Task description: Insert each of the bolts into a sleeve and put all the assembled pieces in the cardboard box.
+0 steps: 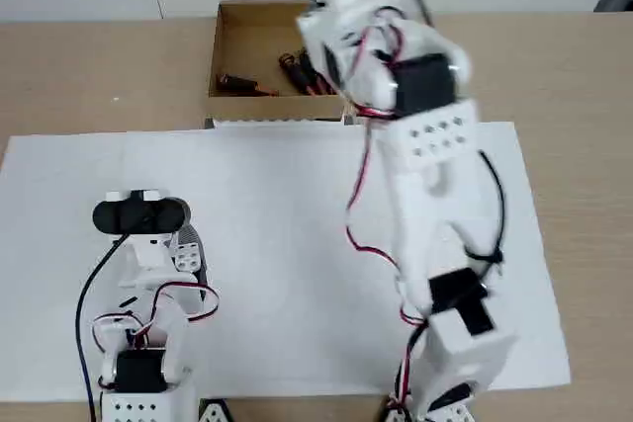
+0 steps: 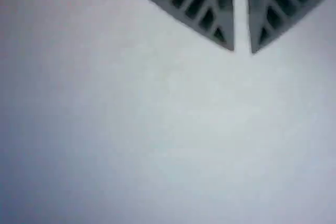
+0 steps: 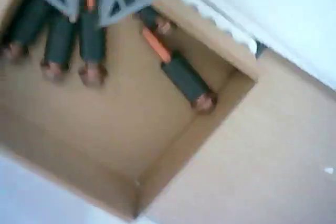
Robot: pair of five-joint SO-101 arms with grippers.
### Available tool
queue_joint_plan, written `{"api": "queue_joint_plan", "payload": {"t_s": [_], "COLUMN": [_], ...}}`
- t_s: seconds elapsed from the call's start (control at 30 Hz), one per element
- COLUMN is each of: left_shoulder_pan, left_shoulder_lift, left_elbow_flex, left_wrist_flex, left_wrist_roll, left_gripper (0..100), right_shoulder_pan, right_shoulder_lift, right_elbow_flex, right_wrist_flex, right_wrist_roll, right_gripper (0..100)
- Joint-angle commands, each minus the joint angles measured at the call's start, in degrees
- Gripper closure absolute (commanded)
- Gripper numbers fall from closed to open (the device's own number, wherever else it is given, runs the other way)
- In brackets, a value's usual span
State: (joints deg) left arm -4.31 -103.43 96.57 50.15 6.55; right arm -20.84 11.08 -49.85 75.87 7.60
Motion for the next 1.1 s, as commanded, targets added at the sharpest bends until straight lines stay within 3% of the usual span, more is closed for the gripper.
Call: {"api": "queue_joint_plan", "payload": {"t_s": [0.0, 0.23, 0.53, 0.83, 1.07], "left_shoulder_pan": [-0.2, -0.2, -0.2, -0.2, -0.2], "left_shoulder_lift": [-0.6, -0.6, -0.6, -0.6, -0.6], "left_elbow_flex": [-0.3, -0.3, -0.3, -0.3, -0.3], "left_wrist_flex": [0.6, 0.6, 0.6, 0.6, 0.6], "left_wrist_roll": [-0.4, -0.4, -0.4, -0.4, -0.4], "left_gripper": [100, 100, 100, 100, 100], "right_shoulder_pan": [2.5, 6.8, 14.4, 17.0, 19.3], "right_shoulder_lift": [-7.7, -15.9, -26.9, -48.7, -65.2], "right_elbow_flex": [-3.1, -3.1, 2.2, 32.0, 64.0], "right_wrist_flex": [6.8, 17.5, 20.1, 18.4, 3.8], "right_wrist_roll": [-1.6, -3.0, -2.9, -3.1, -6.2], "right_gripper": [99.6, 99.6, 99.6, 99.6, 99.6]}}
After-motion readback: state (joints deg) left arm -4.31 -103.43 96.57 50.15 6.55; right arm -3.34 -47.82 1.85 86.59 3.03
